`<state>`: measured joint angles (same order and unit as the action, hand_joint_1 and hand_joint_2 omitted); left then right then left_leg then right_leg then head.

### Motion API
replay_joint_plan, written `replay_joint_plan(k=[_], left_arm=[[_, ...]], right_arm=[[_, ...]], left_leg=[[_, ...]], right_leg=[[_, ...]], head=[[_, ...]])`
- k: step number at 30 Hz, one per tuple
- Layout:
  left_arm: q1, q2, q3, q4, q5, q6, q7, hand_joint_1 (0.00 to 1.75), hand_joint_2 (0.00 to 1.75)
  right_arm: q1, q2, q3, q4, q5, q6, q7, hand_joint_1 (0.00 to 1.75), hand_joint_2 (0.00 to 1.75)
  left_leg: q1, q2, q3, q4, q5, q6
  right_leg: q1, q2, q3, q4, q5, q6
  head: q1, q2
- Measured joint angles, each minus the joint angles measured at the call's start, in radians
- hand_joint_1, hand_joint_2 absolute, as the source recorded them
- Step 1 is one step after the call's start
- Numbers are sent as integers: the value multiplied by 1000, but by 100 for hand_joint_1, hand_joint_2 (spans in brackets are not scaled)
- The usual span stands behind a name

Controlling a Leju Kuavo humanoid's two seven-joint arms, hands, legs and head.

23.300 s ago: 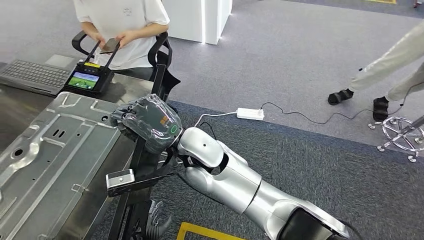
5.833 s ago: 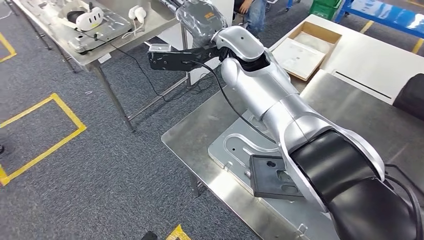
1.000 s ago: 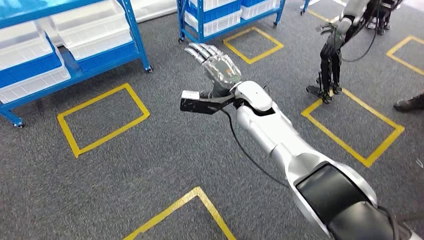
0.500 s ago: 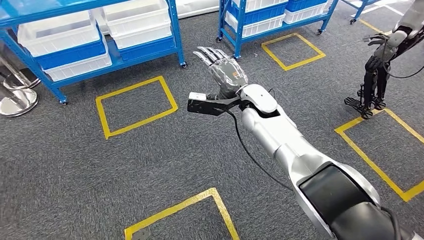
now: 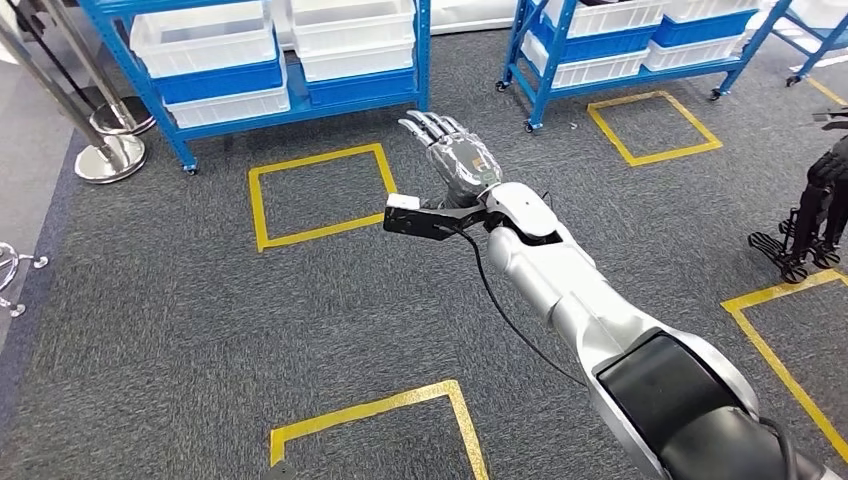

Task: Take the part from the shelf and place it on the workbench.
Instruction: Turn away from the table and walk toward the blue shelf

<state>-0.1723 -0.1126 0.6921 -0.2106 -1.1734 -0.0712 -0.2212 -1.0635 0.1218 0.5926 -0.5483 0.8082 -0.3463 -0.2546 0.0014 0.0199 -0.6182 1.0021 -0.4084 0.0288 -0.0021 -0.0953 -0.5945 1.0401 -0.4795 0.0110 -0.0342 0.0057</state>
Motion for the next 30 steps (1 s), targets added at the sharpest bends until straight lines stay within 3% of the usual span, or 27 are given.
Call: replay_joint_plan(k=[2,4,6,8,10,12,13,14,16,18,20,21,22,23,24,26,27,28,29,30], left_arm=[[-3,-1,0,0,-2,-1,-1,0,0],[-8,-2,1,0,-4,-2,-2,0,0],[-3,-4,2,0,-7,-2,-4,0,0],[6,-5,5,0,-8,-4,-5,0,0],[13,-9,7,0,-7,-5,-8,0,0],[19,-13,10,0,-3,-5,-13,0,0],[24,-14,11,0,-2,-5,-15,0,0],[31,-14,13,0,-1,-5,-18,0,0],[44,-13,15,0,0,-5,-21,0,0],[48,-13,18,0,0,-5,-22,0,0],[50,-13,21,0,0,-5,-22,0,0],[52,-13,23,0,0,-5,-22,0,0],[55,-13,24,0,0,-5,-22,0,0],[56,-13,25,0,0,-5,-22,0,0],[56,-12,25,0,0,-5,-22,0,0],[52,-12,26,0,1,-5,-22,0,0],[50,-12,26,0,1,-4,-22,0,0],[50,-12,27,0,0,-4,-23,0,0],[51,-12,28,0,0,-4,-23,0,0],[54,-12,30,0,0,-4,-24,0,0]], right_arm=[[-9,-11,-4,32,35,40,67,0,175],[3,-31,-5,84,79,83,127,0,175],[39,-54,-4,127,104,86,150,0,175],[82,-70,-4,158,110,61,151,0,175],[132,-83,-4,186,107,36,151,0,175],[197,-91,-6,209,98,20,154,0,175],[229,-92,-7,217,91,14,156,0,175],[258,-93,-9,224,84,10,159,0,175],[305,-96,-18,236,74,6,168,0,175],[346,-100,-30,248,67,4,178,0,175],[383,-104,-40,258,63,4,184,0,175],[397,-104,-45,262,62,4,185,0,175],[406,-105,-48,266,61,4,185,0,175],[411,-105,-51,268,61,4,185,0,175],[413,-105,-54,270,60,5,187,0,175],[413,-107,-59,274,58,5,195,0,87],[415,-108,-64,275,55,7,201,0,44],[417,-109,-69,277,50,11,207,0,0],[420,-110,-75,278,42,19,214,0,0],[424,-111,-83,279,33,30,220,0,0]], left_leg=[[4,-20,2,-5,5,10],[5,-51,1,-5,7,15],[4,-88,1,-3,7,17],[3,-117,1,1,6,14],[2,-140,-2,6,3,8],[7,-160,-6,6,2,-3],[9,-172,-7,4,3,-10],[9,-171,-8,4,1,-15],[3,-120,-26,45,-27,-24],[5,-51,-80,160,-86,-32],[12,-30,-135,269,-124,-40],[14,-25,-138,277,-118,-43],[16,-20,-122,246,-96,-44],[16,-7,-86,182,-63,-43],[13,22,-46,108,-39,-39],[4,62,7,15,-17,-27],[0,68,13,3,-19,-22],[-2,54,13,3,-18,-18],[0,42,14,1,-16,-12],[3,32,16,-3,-13,-7]], right_leg=[[-5,59,-40,90,-52,7],[-5,85,-105,219,-104,10],[-6,87,-131,253,-92,10],[-6,106,-87,140,-14,2],[-8,151,-33,18,36,-5],[-5,168,-15,-18,36,-9],[-5,155,-12,-22,36,-12],[-6,143,-7,-27,37,-16],[-13,117,4,-39,40,-29],[-12,89,10,-44,38,-37],[-10,60,13,-43,33,-38],[-10,46,13,-41,30,-37],[-10,33,14,-39,28,-35],[-10,22,16,-37,24,-31],[-9,11,19,-35,21,-27],[-5,-9,24,-32,13,-17],[-3,-19,27,-32,11,-11],[-2,-29,30,-33,9,-6],[-2,-35,34,-34,6,0],[-5,-22,35,-28,-1,6]], head=[[0,0],[1,0],[1,0],[1,0],[1,0],[1,0],[2,0],[2,0],[0,0],[-2,0],[-2,0],[-2,0],[-2,0],[-2,0],[-2,0],[-2,0],[-1,0],[-1,0],[-1,0],[-1,0]])
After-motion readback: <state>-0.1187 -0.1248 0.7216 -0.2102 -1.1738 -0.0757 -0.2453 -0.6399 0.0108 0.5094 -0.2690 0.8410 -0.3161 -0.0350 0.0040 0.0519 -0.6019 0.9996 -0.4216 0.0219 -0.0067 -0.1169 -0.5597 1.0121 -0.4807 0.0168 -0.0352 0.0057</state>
